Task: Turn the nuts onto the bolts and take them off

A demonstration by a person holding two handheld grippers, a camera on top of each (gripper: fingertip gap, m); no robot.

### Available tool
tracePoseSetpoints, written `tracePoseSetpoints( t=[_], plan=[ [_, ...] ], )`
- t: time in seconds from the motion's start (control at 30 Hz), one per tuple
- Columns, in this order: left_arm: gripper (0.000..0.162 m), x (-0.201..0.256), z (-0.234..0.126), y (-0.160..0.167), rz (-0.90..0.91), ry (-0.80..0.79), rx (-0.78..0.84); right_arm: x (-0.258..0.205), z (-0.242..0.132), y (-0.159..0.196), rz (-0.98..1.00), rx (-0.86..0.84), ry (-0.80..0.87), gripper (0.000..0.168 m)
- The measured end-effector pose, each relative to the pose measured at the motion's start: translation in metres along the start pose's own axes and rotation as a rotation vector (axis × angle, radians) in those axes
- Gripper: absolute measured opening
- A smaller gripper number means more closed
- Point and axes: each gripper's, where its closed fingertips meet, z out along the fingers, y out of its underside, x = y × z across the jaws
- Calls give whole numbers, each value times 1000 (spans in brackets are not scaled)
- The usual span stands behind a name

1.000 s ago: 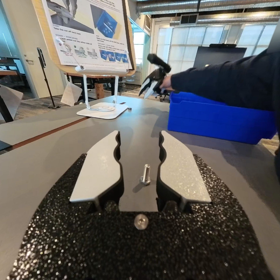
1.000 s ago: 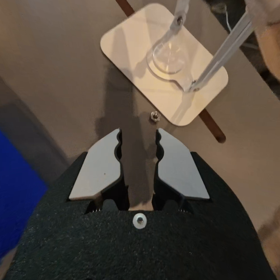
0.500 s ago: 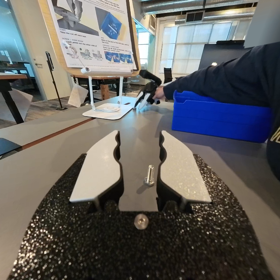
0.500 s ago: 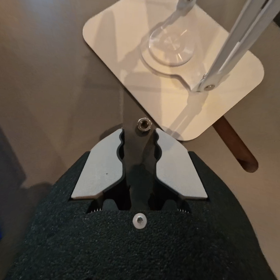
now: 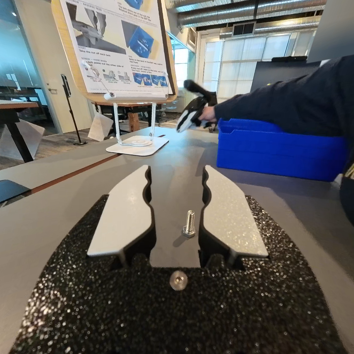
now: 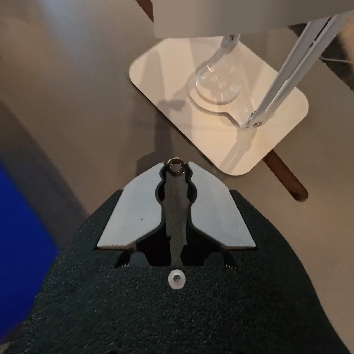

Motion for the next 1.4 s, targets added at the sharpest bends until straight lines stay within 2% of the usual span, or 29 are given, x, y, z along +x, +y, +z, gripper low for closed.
tracePoseSetpoints(
  t=[0.13, 0.23, 0.4, 0.6, 0.83, 0.97, 1.03, 1.1, 1.3, 1.4],
  plan=[
    [52, 0, -4, -1, -3, -8, 7, -44, -48, -37, 115, 104, -18, 18],
    [52, 4, -5, -1, -12, 10, 5, -90, -78, -65, 111, 175, 2, 18],
    [51, 12, -8, -2, -25, 47, 13, -175, -99, -107, 73, 215, 68, 18],
    [49, 18, -5, 7, -29, 67, -58, -276, -79, -150, 171, 262, 93, 18],
    [51, 21, -2, 26, -11, 57, -217, -401, -17, -200, 282, 547, -222, 18],
    [50, 23, -6, 40, -22, 85, -327, -417, 24, -209, 181, 541, -284, 18],
    [36, 28, -12, 48, -22, 125, -387, -412, 39, -212, 122, 554, -259, 18],
    [34, 29, -16, 54, -23, 141, -430, -404, 54, -210, 81, 557, -224, 18],
    [46, 32, -13, 72, -17, 156, -557, -383, 90, -177, 26, 431, -94, 18],
    [50, 29, -10, 81, -19, 140, -622, -380, 99, -172, 15, 413, -91, 18]
  ],
)
